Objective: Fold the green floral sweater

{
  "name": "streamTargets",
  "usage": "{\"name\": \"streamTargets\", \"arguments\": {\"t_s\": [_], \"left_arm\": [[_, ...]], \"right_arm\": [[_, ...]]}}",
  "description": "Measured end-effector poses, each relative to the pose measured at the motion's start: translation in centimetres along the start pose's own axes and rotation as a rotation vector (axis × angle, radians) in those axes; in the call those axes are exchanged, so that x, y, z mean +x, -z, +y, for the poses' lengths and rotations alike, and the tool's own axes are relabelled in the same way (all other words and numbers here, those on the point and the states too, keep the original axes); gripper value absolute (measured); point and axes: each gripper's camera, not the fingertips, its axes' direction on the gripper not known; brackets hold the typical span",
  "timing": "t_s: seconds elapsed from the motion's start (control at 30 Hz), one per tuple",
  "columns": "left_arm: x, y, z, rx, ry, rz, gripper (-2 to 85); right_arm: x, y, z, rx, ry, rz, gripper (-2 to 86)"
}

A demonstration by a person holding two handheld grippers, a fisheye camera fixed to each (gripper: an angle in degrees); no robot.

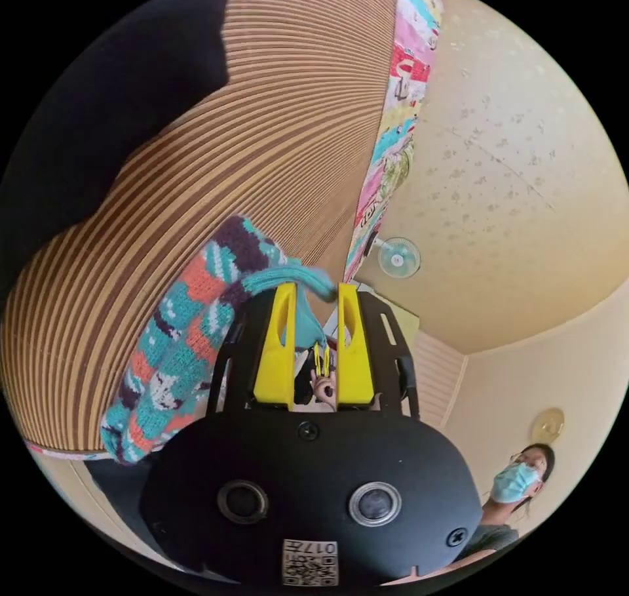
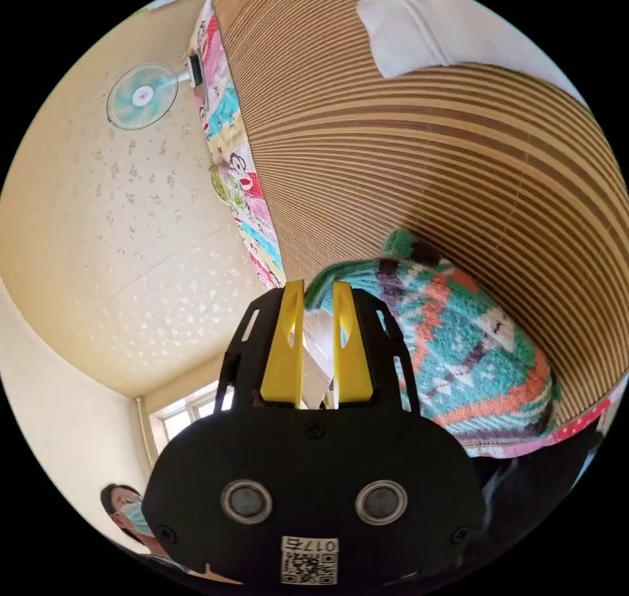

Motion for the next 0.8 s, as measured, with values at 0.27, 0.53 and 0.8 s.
{"name": "streamTargets", "arguments": {"t_s": [0.27, 0.53, 0.8], "left_arm": [[0.7, 0.2, 9.1, -0.066, -0.307, -0.621, 13.5], [-10.8, -4.7, 11.0, -0.307, -0.165, -0.510, 16.1], [-15.0, -8.6, 9.9, -0.568, -0.136, -0.423, 9.4]], "right_arm": [[-7.4, -5.5, 9.2, -0.279, 0.573, 0.553, 2.9], [-2.7, -24.3, 20.1, -0.623, 0.821, 0.925, 1.4], [1.2, -31.4, 20.8, -0.634, 0.771, 1.028, 0.4]]}}
